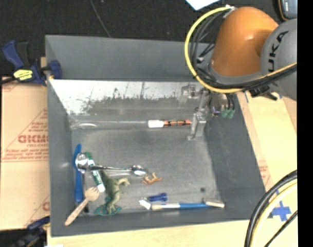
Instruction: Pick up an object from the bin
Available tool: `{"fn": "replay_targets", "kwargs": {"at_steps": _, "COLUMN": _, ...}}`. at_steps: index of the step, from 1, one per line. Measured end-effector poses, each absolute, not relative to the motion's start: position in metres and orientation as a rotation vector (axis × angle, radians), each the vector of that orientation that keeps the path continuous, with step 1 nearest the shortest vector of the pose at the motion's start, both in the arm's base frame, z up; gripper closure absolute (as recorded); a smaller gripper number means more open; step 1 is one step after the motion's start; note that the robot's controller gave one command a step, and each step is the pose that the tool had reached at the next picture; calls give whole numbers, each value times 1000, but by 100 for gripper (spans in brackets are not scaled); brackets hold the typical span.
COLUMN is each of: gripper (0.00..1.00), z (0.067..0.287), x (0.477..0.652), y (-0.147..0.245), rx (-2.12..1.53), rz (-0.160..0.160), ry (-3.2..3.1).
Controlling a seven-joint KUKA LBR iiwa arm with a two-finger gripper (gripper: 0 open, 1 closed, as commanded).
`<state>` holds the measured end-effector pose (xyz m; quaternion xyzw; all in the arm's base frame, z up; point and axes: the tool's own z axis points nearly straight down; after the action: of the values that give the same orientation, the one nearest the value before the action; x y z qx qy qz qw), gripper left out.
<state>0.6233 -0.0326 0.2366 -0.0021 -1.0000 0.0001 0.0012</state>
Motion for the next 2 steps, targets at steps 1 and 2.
{"fn": "replay_targets", "kwargs": {"at_steps": 1, "gripper": 0, "z": 241, "x": 625, "y": -33, "rx": -6, "rz": 2, "ry": -3147}}
{"fn": "replay_targets", "kwargs": {"at_steps": 2, "gripper": 0, "z": 92, "x": 641, "y": -64, "rx": -133, "rz": -1, "ry": -3151}}
